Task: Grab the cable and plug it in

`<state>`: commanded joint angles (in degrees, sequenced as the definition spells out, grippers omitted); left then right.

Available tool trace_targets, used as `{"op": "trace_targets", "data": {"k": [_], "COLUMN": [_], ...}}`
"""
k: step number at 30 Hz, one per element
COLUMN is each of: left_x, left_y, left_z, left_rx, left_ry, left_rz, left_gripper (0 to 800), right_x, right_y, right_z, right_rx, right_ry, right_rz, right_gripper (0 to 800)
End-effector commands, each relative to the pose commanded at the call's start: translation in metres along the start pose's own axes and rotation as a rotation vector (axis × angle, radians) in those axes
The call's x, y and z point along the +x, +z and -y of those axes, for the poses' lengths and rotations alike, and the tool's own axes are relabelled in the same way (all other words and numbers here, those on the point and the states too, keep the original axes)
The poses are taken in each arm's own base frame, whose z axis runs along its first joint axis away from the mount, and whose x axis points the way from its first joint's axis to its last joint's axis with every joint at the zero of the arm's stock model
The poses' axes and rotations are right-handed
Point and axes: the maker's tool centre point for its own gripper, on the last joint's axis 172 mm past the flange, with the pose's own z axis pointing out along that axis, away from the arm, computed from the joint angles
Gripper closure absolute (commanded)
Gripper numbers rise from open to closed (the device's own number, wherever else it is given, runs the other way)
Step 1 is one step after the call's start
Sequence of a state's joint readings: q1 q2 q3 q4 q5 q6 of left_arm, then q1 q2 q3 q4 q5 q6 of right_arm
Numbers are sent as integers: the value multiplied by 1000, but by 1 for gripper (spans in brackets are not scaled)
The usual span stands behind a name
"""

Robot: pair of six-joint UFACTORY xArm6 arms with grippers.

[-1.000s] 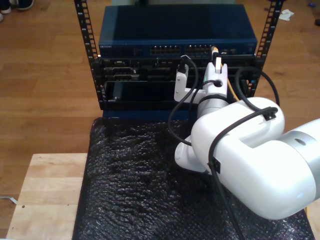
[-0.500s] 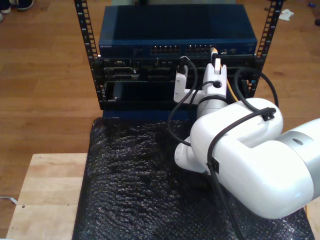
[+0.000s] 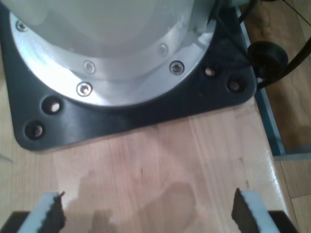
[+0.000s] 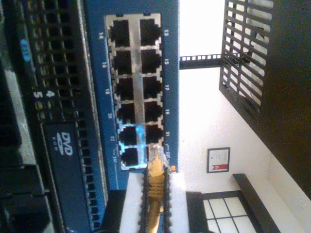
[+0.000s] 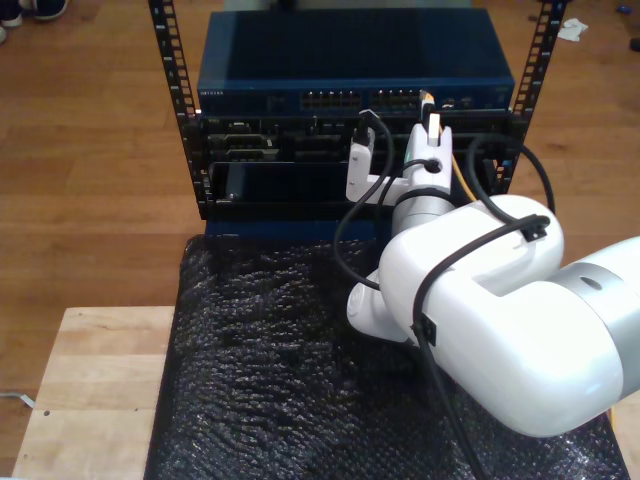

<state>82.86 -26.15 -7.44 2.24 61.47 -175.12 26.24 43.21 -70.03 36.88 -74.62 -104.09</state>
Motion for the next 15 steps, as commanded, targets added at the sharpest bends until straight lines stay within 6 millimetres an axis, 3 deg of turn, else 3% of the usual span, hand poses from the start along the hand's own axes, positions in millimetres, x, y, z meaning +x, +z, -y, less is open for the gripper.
{"op": "trace_targets", "data": {"k": [15], "left_x": [0], "left_y": [0], "left_z": [0], "left_rx": [0], "left_ry": [0], "left_rz": [0], "left_gripper": [0], "right_x": [-2], "right_y": [0], "right_z": [5], "right_rx": [9], "right_ry": [-4], "right_rz": [2], "right_gripper": [800]}}
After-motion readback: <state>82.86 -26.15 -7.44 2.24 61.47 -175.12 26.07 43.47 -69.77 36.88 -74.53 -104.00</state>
